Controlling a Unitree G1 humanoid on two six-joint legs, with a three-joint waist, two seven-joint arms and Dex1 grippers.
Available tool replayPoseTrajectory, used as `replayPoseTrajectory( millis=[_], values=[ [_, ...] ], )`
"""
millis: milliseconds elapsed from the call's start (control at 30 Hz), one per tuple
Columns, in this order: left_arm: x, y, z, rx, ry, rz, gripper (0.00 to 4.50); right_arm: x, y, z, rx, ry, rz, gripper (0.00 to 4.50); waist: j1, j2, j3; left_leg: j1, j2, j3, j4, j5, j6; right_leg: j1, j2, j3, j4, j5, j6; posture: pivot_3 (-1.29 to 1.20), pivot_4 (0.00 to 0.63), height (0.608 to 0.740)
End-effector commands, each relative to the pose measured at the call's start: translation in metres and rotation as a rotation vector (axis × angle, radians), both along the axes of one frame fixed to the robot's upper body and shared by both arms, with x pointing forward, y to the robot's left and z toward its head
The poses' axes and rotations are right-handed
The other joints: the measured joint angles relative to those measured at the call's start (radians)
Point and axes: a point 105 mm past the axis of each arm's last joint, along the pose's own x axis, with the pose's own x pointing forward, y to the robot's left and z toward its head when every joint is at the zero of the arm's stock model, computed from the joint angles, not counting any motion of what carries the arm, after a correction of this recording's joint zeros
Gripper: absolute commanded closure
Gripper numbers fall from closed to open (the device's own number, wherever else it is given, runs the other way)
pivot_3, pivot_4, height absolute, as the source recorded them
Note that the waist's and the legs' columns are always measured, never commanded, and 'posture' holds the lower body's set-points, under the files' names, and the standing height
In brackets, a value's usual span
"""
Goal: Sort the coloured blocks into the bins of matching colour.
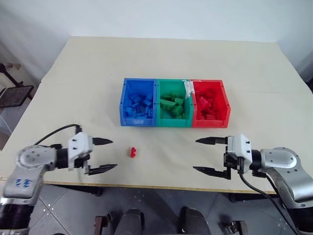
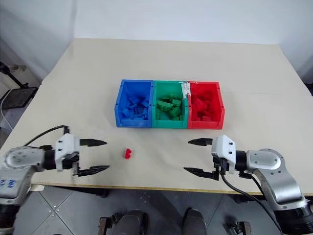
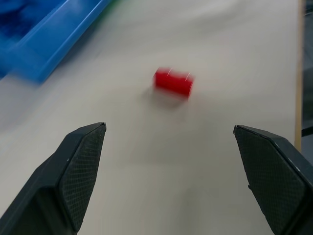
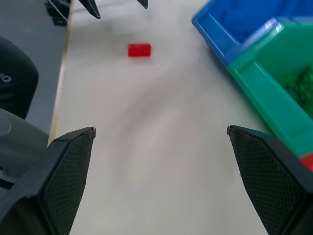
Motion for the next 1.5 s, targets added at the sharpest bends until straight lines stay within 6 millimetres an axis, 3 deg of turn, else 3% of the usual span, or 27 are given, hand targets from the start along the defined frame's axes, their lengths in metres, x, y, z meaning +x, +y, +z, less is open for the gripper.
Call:
replayPoseTrajectory(
  millis=[33, 167, 300, 400, 633, 700, 833, 967, 1133, 1267, 1367, 1500],
  values=[
    [0.011, -0.019, -0.004, 0.018, -0.032, -0.049, 0.05, -0.006, -0.005, 0.009, 0.000, -0.029, -0.023, 0.00, 0.000, 0.000, 0.000, 0.000, 0.000, 0.000, 0.000, 0.000, 0.000, 0.000, 0.000, 0.000, 0.000, 0.000, 0.000, 0.00, 0.150, 0.740],
    [0.025, -0.036, -0.017, 0.022, 0.012, -0.112, 0.05, -0.015, -0.011, 0.007, -0.002, -0.008, -0.074, 0.00, -0.001, 0.000, 0.000, 0.000, 0.000, 0.000, 0.000, 0.000, 0.000, 0.000, 0.000, 0.000, 0.000, 0.000, 0.000, 0.00, 0.150, 0.740],
    [0.026, -0.031, -0.027, 0.104, 0.042, -0.157, 0.05, -0.023, -0.015, 0.006, 0.000, -0.003, -0.117, 0.00, -0.008, 0.000, 0.000, 0.001, 0.000, 0.001, -0.001, 0.000, 0.000, 0.000, 0.000, 0.000, 0.000, 0.000, 0.000, 0.00, 0.150, 0.740],
    [0.026, -0.029, -0.027, 0.121, 0.055, -0.168, 0.66, -0.025, -0.015, 0.006, 0.003, -0.002, -0.134, 0.00, -0.004, 0.000, 0.000, 0.001, 0.000, 0.001, -0.001, 0.000, 0.000, 0.000, 0.000, 0.000, 0.000, 0.000, 0.000, 0.00, 0.150, 0.740],
    [0.026, -0.036, -0.022, 0.117, 0.061, -0.190, 2.93, -0.025, -0.015, 0.005, 0.008, -0.007, -0.151, 0.00, -0.002, 0.000, 0.000, 0.001, 0.000, 0.001, -0.001, 0.000, 0.000, 0.000, 0.000, 0.000, 0.000, 0.000, 0.000, 0.00, 0.150, 0.740],
    [0.026, -0.046, -0.014, 0.054, 0.072, -0.191, 3.06, -0.025, -0.018, 0.005, 0.009, -0.010, -0.170, 0.00, 0.000, 0.000, 0.000, 0.001, 0.000, 0.001, -0.001, 0.000, 0.000, 0.000, 0.000, 0.000, 0.000, 0.000, 0.000, 0.00, 0.150, 0.740],
    [0.038, -0.078, 0.020, -0.148, 0.075, -0.140, 3.06, -0.027, -0.032, 0.009, 0.033, -0.026, -0.275, 0.00, 0.009, 0.000, 0.000, -0.001, 0.000, 0.000, 0.000, 0.000, 0.000, 0.000, 0.000, 0.000, 0.000, 0.000, 0.000, 0.00, 0.150, 0.740],
    [0.053, -0.117, 0.052, -0.297, 0.017, -0.132, 3.06, -0.027, -0.048, 0.023, 0.172, -0.069, -0.457, 0.00, 0.015, -0.001, 0.000, -0.002, -0.001, -0.001, 0.004, 0.000, 0.000, 0.000, 0.000, 0.000, 0.001, 0.000, 0.001, 0.00, 0.150, 0.740],
    [0.098, -0.189, 0.088, -0.364, -0.177, -0.070, 3.06, -0.043, -0.068, 0.030, 0.240, -0.138, -0.677, 0.00, 0.030, -0.002, -0.001, -0.003, -0.001, -0.001, 0.005, 0.000, 0.000, 0.001, 0.000, 0.000, 0.001, 0.000, 0.001, 0.00, 0.150, 0.740],
    [0.124, -0.249, 0.124, -0.413, -0.281, -0.037, 3.06, -0.058, -0.065, 0.025, 0.243, -0.148, -0.761, 0.00, 0.021, -0.002, -0.001, -0.004, -0.002, 0.001, 0.005, -0.001, 0.002, 0.001, 0.000, 0.001, -0.004, 0.000, 0.001, 0.00, 0.150, 0.740],
    [0.130, -0.268, 0.131, -0.412, -0.307, -0.030, 3.06, -0.067, -0.061, 0.024, 0.251, -0.154, -0.797, 0.00, 0.028, -0.003, 0.000, -0.003, -0.002, 0.005, 0.001, -0.002, 0.004, -0.001, -0.001, 0.002, -0.005, 0.000, 0.001, 0.00, 0.150, 0.740],
    [0.131, -0.277, 0.119, -0.363, -0.275, -0.045, 3.06, -0.075, -0.058, 0.023, 0.262, -0.162, -0.847, 0.00, 0.022, -0.002, -0.001, -0.002, -0.002, 0.007, -0.001, -0.002, 0.004, -0.001, -0.001, 0.003, -0.008, 0.001, 0.001, 0.00, 0.150, 0.740]
  ],
)
